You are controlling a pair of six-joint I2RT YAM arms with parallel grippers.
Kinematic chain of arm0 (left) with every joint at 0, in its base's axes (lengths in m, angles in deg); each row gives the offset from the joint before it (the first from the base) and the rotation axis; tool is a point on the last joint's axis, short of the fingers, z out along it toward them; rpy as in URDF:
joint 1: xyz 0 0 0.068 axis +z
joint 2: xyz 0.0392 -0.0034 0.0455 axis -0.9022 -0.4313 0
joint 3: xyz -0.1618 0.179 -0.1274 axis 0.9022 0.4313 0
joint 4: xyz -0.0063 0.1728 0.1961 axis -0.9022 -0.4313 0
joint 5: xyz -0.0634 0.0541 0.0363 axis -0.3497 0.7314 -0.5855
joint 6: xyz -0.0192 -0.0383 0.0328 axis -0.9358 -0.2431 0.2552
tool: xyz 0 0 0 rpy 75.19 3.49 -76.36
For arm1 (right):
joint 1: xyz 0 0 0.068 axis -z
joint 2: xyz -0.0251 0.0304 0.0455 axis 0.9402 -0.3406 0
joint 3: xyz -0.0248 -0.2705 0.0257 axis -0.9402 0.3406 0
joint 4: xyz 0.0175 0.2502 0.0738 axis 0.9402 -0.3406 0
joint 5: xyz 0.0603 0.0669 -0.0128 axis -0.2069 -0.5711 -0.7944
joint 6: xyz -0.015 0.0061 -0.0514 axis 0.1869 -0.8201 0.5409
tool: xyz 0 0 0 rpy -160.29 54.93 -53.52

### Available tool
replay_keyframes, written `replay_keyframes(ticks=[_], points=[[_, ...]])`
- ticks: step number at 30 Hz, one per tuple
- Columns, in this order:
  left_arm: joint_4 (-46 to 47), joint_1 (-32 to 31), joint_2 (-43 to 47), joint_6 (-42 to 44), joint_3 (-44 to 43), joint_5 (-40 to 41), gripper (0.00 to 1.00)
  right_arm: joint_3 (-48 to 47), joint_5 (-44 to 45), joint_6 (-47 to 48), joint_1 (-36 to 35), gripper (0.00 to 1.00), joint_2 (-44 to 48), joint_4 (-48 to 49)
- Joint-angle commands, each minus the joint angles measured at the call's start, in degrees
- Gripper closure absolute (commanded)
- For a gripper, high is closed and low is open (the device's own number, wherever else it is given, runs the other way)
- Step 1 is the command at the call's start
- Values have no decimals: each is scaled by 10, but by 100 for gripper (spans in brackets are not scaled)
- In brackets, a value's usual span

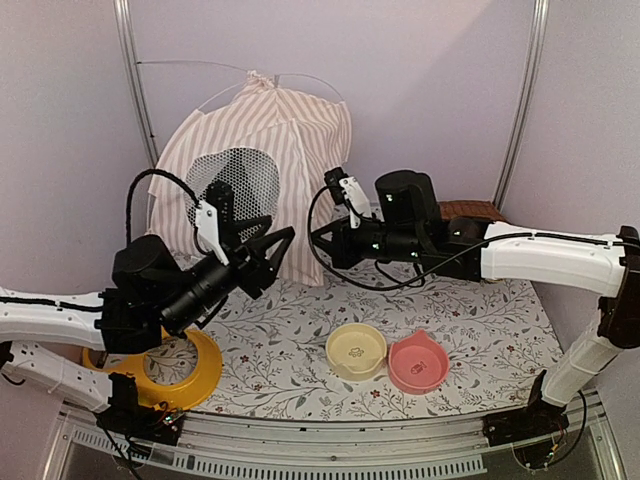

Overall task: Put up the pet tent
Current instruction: Insert the tent pole into the pole socket of the pet tent, then pass from the right arm to the left

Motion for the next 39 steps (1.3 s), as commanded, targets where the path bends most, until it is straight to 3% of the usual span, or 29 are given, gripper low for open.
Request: replay_keyframes(ticks=[1,7,12,20,25,39], points=[[-111,16,52,8,-80,6,50,2,11,61,4,100,34,-12],[-359,122,31,-29,-289,61,50,2,15,101,5,100,41,-44],[-440,207,-7,-5,-416,27,50,9,20,108,6,100,43,-62],[-642,330,-133,37,-616,-163,51,20,26,118,7,100,51,-91],[-710,376,-179,56,-671,-263,51,31,38,129,9,100,61,-111],[-787,414,-234,100,-698,-329,56,49,48,130,12,100,90,-145]])
